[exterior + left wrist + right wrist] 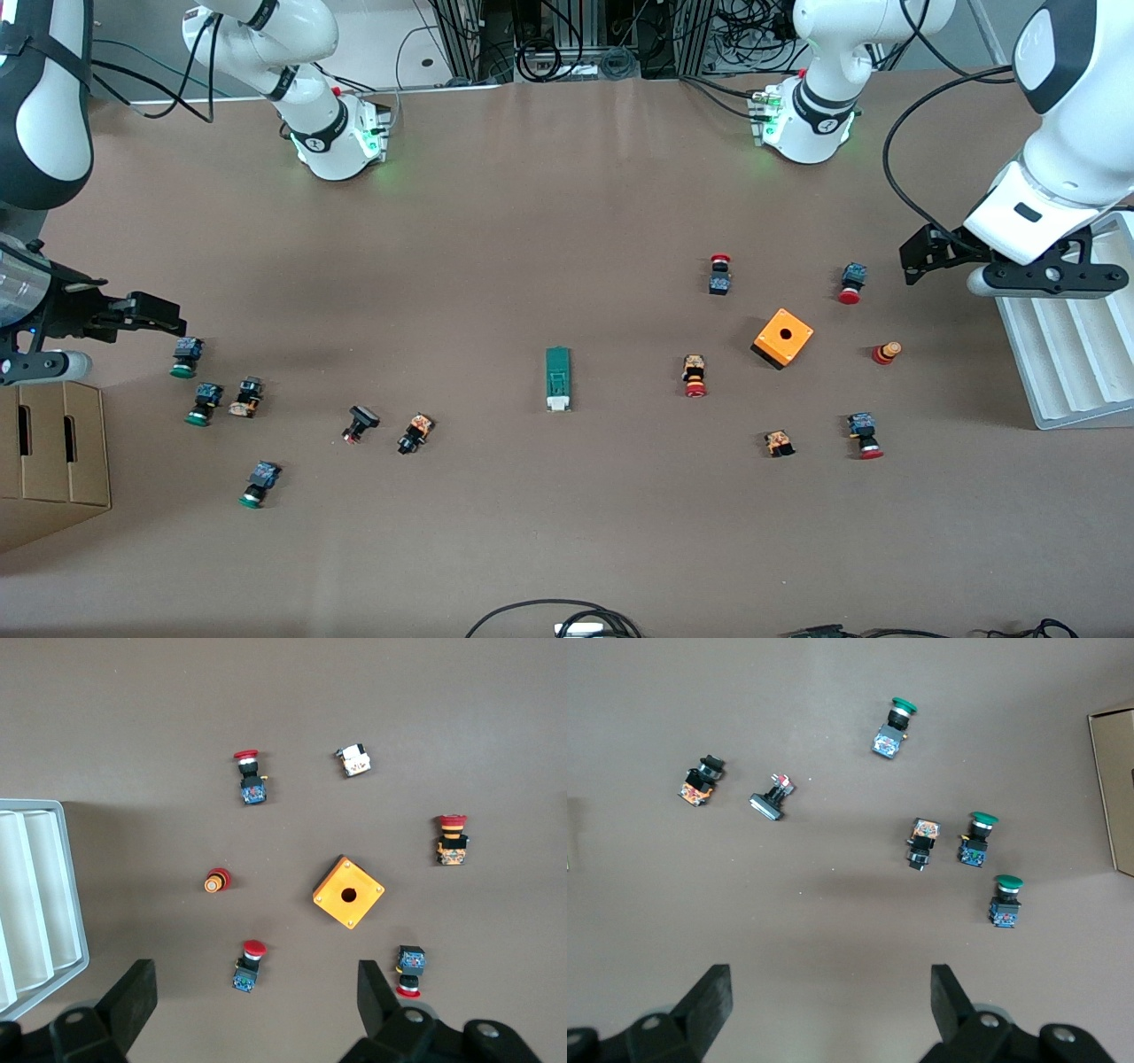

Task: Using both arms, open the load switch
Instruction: 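Move the left gripper over the green switch while the right gripper approaches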

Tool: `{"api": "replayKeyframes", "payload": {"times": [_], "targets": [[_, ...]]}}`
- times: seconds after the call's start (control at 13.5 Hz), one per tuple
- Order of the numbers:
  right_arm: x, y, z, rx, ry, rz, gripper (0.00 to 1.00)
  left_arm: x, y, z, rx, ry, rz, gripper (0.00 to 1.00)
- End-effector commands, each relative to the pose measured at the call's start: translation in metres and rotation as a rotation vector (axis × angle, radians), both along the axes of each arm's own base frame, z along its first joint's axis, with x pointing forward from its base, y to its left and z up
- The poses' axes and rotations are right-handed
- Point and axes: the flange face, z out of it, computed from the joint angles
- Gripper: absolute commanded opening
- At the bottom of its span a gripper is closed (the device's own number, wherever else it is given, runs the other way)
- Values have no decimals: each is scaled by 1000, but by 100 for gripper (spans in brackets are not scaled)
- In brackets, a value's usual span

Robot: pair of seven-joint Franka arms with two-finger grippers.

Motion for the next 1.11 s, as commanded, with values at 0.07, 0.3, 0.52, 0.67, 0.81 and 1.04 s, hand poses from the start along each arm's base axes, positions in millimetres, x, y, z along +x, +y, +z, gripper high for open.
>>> {"api": "replayKeyframes", "payload": {"times": [0.07,0.3,0.52,0.67,0.81,1.04], "targets": [[-5,32,7,1,7,54,100,5,-11,-12,-83,46,63,100],[-4,71,2,-27,12,127,100,0,-52,-13,-87,45,122,100],[0,89,-5,-62,6,174,100,-12,-97,-12,-74,42,183,100],[9,90,-20,-41,-6,167,100,-21,-123,-13,-67,45,215,100],[18,99,-30,82,-30,149,100,-35,-161,-14,-65,40,265,100],[32,101,-51,300,-17,48,100,-49,-215,-24,-60,-9,328,100]]}}
